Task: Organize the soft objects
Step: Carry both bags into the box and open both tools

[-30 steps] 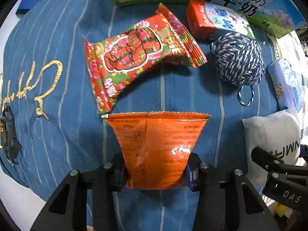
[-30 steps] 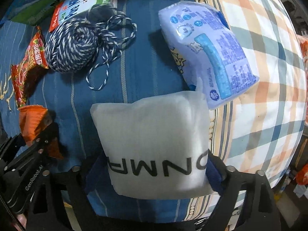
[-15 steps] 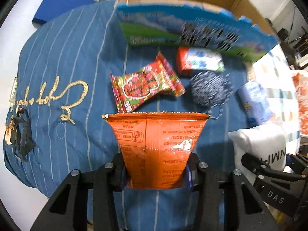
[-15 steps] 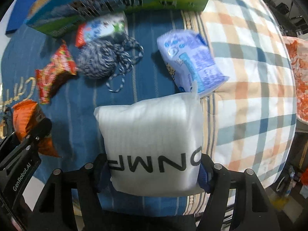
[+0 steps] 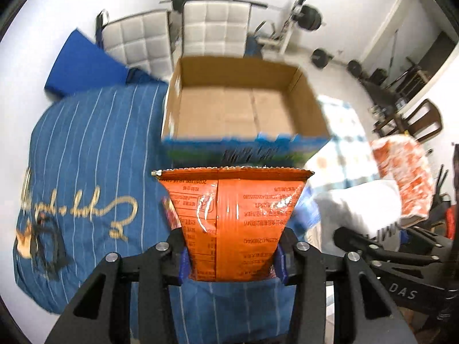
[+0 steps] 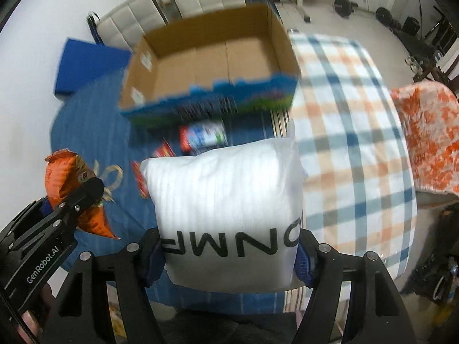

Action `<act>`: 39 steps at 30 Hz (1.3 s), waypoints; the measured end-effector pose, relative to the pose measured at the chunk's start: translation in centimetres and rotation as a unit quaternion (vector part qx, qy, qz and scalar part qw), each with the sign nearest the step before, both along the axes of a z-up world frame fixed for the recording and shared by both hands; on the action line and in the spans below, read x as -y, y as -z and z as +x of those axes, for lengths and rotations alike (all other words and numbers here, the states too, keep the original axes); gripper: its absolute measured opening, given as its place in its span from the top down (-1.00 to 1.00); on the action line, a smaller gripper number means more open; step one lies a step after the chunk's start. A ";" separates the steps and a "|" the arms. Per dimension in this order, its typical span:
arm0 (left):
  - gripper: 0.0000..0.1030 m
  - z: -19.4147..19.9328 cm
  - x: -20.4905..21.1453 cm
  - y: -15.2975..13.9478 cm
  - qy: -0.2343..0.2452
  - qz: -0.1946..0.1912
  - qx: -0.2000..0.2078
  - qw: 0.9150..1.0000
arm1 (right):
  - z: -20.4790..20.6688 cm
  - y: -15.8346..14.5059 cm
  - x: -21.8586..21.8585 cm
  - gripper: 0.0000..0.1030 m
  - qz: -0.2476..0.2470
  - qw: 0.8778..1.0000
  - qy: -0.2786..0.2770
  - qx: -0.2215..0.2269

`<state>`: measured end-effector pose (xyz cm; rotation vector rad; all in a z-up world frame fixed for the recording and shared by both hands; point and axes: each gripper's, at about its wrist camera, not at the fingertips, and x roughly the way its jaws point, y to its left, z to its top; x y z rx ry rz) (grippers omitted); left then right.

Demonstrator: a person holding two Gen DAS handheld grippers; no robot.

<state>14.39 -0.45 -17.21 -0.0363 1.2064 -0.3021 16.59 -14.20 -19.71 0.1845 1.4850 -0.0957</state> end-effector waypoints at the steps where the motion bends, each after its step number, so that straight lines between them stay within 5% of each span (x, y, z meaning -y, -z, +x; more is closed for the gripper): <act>1: 0.20 0.7 0.1 -0.7 0.002 -0.004 0.005 1.000 | 0.8 -1.1 0.2 -0.42 0.001 1.000 -0.001 0.009; 8: 0.20 7.9 1.6 -2.7 0.010 -0.010 0.015 1.000 | 7.6 -3.9 1.2 -0.42 0.002 0.999 0.003 0.044; 14: 0.20 16.2 3.7 0.1 -0.004 -0.017 -0.034 0.999 | 16.2 -3.0 2.3 -0.42 -0.007 0.999 -0.009 0.050; 19: 0.20 23.1 5.2 5.1 -0.025 -0.037 -0.100 0.994 | 23.6 1.0 3.9 -0.42 -0.017 0.999 -0.014 0.032; 27: 0.20 31.5 7.5 14.8 -0.051 -0.045 -0.193 0.979 | 32.8 11.9 6.1 -0.42 -0.019 0.999 -0.019 -0.032; 32: 0.20 33.9 9.1 19.0 -0.036 -0.030 -0.235 0.971 | 35.9 18.7 6.9 -0.42 -0.029 0.997 -0.024 -0.068; 39: 0.19 34.6 10.1 21.3 -0.028 -0.022 -0.257 0.966 | 38.0 23.1 7.5 -0.43 -0.026 0.995 -0.023 -0.091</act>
